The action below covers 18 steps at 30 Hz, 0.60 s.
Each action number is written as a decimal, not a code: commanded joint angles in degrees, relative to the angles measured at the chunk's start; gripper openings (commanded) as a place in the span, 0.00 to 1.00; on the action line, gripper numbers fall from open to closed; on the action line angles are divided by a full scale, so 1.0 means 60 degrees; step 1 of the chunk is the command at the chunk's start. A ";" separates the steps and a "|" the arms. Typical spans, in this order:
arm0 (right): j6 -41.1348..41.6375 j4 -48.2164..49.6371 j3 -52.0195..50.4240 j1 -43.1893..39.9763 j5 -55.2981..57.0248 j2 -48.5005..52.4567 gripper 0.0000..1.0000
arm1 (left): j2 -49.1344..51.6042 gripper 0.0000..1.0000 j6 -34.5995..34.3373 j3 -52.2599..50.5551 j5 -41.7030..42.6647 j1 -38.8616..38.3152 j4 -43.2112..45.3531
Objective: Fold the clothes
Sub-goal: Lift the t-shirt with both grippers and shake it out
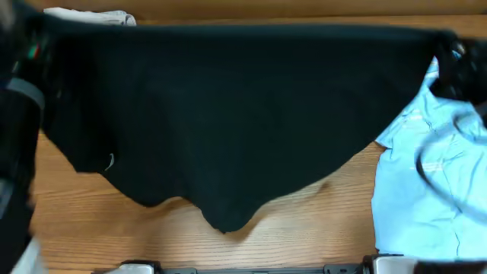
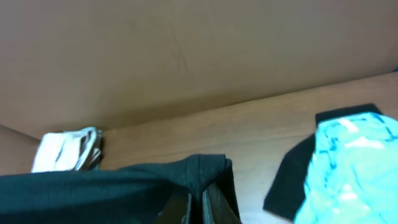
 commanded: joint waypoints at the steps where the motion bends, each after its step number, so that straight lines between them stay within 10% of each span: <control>1: -0.0350 0.0750 -0.0036 -0.0219 0.1129 0.1337 0.04 | 0.1315 0.04 0.0565 0.0004 -0.1945 0.0142 0.0962; 11: -0.0692 0.4717 -0.0033 -0.0335 0.1279 0.2550 0.04 | 0.2699 0.04 0.1712 0.0004 -0.2273 0.0127 0.5657; 18: -0.0685 0.5424 -0.0036 -0.0495 0.1246 0.2765 0.04 | 0.2772 0.04 0.1767 0.0036 -0.1719 0.0127 0.5625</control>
